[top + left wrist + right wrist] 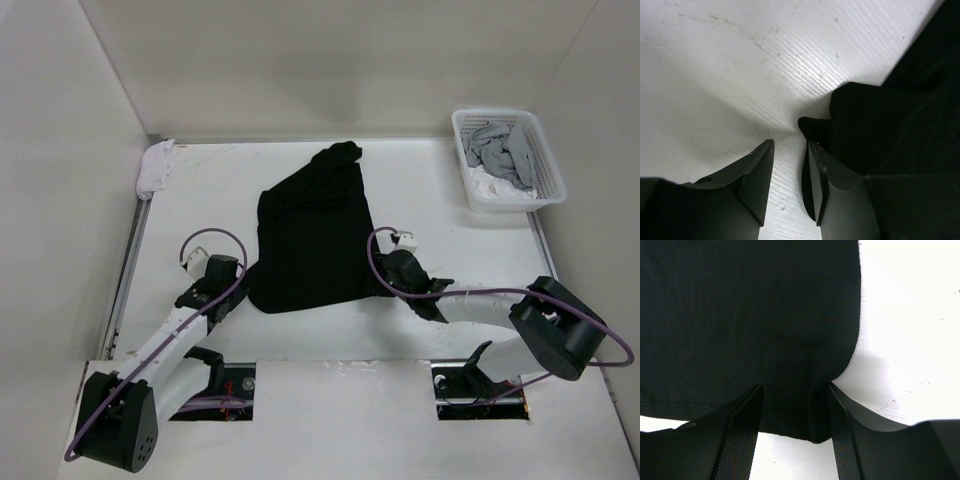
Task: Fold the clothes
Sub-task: Flatten the tank top out
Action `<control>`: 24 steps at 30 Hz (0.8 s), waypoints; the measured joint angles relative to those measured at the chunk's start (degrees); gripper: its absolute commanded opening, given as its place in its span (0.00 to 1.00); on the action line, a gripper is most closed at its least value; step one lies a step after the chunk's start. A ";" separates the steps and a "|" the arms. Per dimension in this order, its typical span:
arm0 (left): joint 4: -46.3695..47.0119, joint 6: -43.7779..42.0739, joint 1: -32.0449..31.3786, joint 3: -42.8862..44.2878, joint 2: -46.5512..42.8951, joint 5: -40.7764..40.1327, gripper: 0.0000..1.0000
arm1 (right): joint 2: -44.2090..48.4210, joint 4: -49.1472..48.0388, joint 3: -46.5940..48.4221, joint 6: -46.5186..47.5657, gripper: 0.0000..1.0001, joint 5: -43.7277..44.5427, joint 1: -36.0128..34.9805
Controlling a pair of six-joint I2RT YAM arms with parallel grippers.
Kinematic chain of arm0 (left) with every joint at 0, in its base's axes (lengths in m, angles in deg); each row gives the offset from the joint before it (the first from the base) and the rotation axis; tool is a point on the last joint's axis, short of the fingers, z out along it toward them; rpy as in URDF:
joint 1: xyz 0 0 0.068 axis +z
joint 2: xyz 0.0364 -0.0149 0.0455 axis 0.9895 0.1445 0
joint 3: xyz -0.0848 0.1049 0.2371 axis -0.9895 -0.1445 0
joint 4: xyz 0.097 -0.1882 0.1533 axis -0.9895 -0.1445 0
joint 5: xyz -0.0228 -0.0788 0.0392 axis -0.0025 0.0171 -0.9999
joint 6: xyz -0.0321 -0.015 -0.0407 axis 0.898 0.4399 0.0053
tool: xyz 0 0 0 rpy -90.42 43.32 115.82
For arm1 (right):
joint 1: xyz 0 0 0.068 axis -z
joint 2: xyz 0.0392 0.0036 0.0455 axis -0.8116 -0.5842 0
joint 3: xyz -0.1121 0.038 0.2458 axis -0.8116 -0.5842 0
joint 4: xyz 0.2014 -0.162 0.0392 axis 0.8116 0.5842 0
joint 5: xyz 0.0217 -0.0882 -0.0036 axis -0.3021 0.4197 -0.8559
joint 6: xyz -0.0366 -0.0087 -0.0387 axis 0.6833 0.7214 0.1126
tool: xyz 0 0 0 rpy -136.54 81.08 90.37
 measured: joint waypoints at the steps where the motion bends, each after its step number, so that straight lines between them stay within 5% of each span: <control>1: 0.52 -0.26 0.09 -0.24 -0.09 0.00 0.34 | -0.04 -0.09 0.00 -0.02 0.57 0.02 0.00; 11: 5.07 -5.07 2.56 -0.61 -0.55 -1.11 0.17 | -0.11 -0.17 0.00 0.00 0.56 0.11 -0.04; 15: 5.18 -5.81 2.40 -0.90 -1.95 -1.09 0.31 | -0.13 -0.17 0.00 0.00 0.56 0.39 -0.24; 24: 8.35 -6.69 0.96 -1.70 0.09 0.79 0.44 | -0.42 -0.44 0.02 0.00 0.57 0.83 -0.42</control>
